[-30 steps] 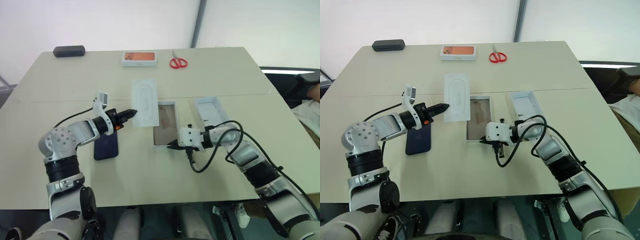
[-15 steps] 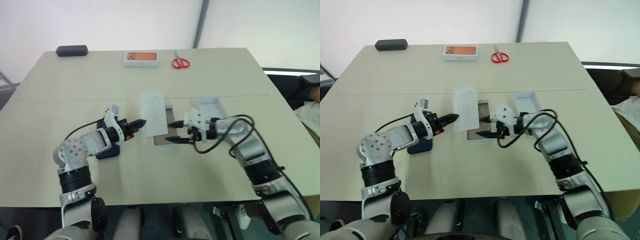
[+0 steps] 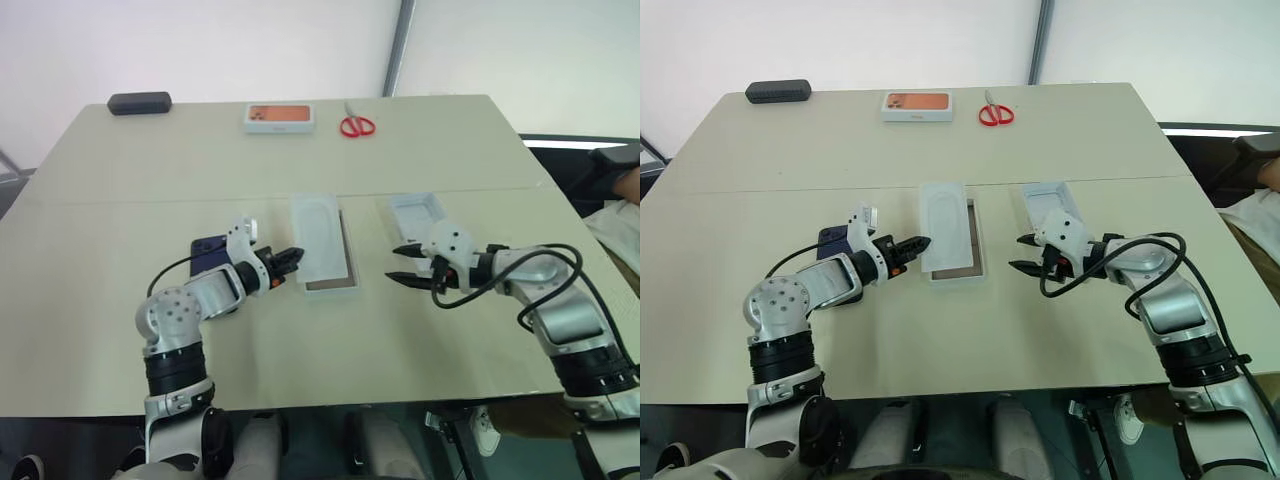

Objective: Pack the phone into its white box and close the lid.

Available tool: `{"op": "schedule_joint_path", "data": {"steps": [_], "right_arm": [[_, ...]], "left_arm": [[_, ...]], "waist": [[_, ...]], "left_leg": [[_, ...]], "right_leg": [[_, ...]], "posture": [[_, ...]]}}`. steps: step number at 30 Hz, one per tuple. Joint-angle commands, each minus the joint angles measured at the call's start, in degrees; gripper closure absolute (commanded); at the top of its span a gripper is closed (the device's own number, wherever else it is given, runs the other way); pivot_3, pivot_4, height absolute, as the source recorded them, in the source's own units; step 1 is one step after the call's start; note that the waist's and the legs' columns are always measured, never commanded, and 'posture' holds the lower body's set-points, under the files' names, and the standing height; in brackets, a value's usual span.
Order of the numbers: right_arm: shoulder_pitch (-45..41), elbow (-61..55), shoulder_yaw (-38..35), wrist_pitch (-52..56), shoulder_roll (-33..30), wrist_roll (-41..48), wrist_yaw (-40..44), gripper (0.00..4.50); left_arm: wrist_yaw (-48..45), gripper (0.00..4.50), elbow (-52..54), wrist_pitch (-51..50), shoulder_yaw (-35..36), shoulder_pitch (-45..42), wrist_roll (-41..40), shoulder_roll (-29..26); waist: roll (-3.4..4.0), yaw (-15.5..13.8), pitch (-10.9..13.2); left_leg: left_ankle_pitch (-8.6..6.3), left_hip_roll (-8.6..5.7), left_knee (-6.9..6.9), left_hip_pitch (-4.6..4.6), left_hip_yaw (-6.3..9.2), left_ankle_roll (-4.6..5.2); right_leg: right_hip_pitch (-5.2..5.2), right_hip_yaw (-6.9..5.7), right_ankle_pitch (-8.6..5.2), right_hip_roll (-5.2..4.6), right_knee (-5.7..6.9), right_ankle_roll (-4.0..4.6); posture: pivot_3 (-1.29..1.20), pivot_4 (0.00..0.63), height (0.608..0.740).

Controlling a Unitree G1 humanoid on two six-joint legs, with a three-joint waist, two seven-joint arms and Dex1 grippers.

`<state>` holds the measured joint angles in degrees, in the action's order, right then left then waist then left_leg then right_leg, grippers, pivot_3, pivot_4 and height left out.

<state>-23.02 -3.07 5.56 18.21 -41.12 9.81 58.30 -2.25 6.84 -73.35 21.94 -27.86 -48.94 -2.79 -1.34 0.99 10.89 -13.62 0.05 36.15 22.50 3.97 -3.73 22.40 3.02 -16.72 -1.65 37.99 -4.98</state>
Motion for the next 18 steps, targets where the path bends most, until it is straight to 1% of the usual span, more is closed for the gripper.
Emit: {"op": "schedule_joint_path", "data": {"steps": [1,2,4,5,6,9,11,14,16,17,18], "right_arm": [[-0.87,-0.56,-1.11,-1.78,0.45,-0.14,-1.4,2.04],[-1.01,-0.12,-1.05,-2.26,0.48,-0.37,-1.55,2.04],[-1.26,0.23,-0.88,-2.38,0.72,-0.2,-1.6,2.04],[-1.44,0.31,-0.77,-2.36,0.91,-0.08,-1.65,2.04],[-1.72,0.41,-0.68,-2.36,1.38,0.12,-1.82,2.04],[-2.84,1.07,0.13,-3.0,2.99,-0.33,-2.45,2.04],[-3.94,1.88,0.31,-3.41,4.31,-0.43,-3.15,2.04],[-6.65,3.63,-0.69,-2.34,7.34,0.48,-5.57,2.04],[-8.57,4.58,-1.29,-1.82,9.79,1.11,-7.52,2.04],[-9.48,4.89,-1.01,-1.45,11.42,1.19,-8.66,2.04],[-9.89,5.01,-0.28,-1.31,12.68,0.74,-9.63,2.58]], "left_arm": [[0.31,3.84,0.44,-0.8,1.32,-1.16,-1.93,-0.46],[-0.36,3.5,0.91,-0.4,0.8,-1.18,-1.73,-1.1],[-0.88,2.57,1.37,-0.29,0.67,-1.65,-2.15,-1.47],[-1.24,2.08,1.34,-0.43,0.67,-1.89,-2.55,-1.57],[-1.21,1.46,1.24,-0.77,0.79,-2.11,-2.89,-1.53],[-1.95,0.03,1.97,-0.41,-0.09,-2.19,-3.14,-1.99],[-2.35,0.03,3.17,1.02,-0.92,-2.06,-2.22,-2.75],[-5.63,0.03,5.78,4.44,-2.57,-1.47,-1.39,-5.48],[-10.05,0.03,8.47,10.49,-7.16,0.58,3.63,-10.57],[-13.61,0.03,9.38,14.77,-9.94,2.26,6.91,-14.14],[-16.6,0.0,9.42,17.77,-12.34,3.68,9.61,-17.61]], "waist": [[-0.01,-0.08,0.01],[-0.01,-0.09,0.01],[-0.02,-0.07,0.01],[-0.02,-0.09,0.01],[-0.02,-0.09,0.01],[-0.02,0.01,0.01],[-0.02,0.07,0.01],[-0.02,0.25,0.02],[-0.01,0.27,0.03],[0.01,0.29,0.02],[0.01,0.32,0.02]], "left_leg": [[0.0,0.0,0.0,0.0,0.0,0.0],[0.0,0.0,0.0,0.01,0.0,0.0],[0.0,0.0,-0.02,0.01,0.01,0.0],[0.0,0.0,-0.02,0.01,0.01,0.0],[0.0,0.0,-0.02,0.01,0.02,0.0],[0.0,0.0,-0.01,0.01,0.01,0.0],[0.0,-0.01,-0.01,0.01,0.01,-0.01],[0.02,0.02,-0.03,0.01,0.02,-0.03],[0.05,0.02,-0.1,0.0,0.04,-0.08],[0.08,0.03,-0.13,0.0,0.03,-0.13],[0.11,0.03,-0.18,-0.01,0.02,-0.2]], "right_leg": [[0.0,0.0,0.0,0.0,-0.01,-0.01],[0.0,0.0,-0.01,-0.01,-0.01,-0.01],[0.01,-0.01,-0.01,-0.01,-0.01,-0.01],[0.01,-0.01,-0.01,0.0,-0.01,-0.01],[0.01,-0.02,-0.01,0.0,-0.01,-0.01],[0.0,-0.01,-0.01,0.0,-0.01,-0.01],[0.01,-0.01,-0.01,0.0,-0.01,-0.01],[0.04,-0.01,0.0,0.03,0.01,-0.01],[0.06,-0.01,0.0,0.04,0.02,0.0],[0.08,0.0,0.0,0.06,0.02,0.0],[0.09,0.0,0.0,0.04,0.02,0.01]], "posture": [[0.0,0.15,0.74],[0.0,0.15,0.74],[0.0,0.15,0.74],[0.0,0.15,0.74],[0.0,0.15,0.74],[0.0,0.15,0.74],[0.0,0.15,0.74],[0.0,0.15,0.74],[0.0,0.15,0.74],[0.0,0.15,0.74],[0.0,0.15,0.74]]}}
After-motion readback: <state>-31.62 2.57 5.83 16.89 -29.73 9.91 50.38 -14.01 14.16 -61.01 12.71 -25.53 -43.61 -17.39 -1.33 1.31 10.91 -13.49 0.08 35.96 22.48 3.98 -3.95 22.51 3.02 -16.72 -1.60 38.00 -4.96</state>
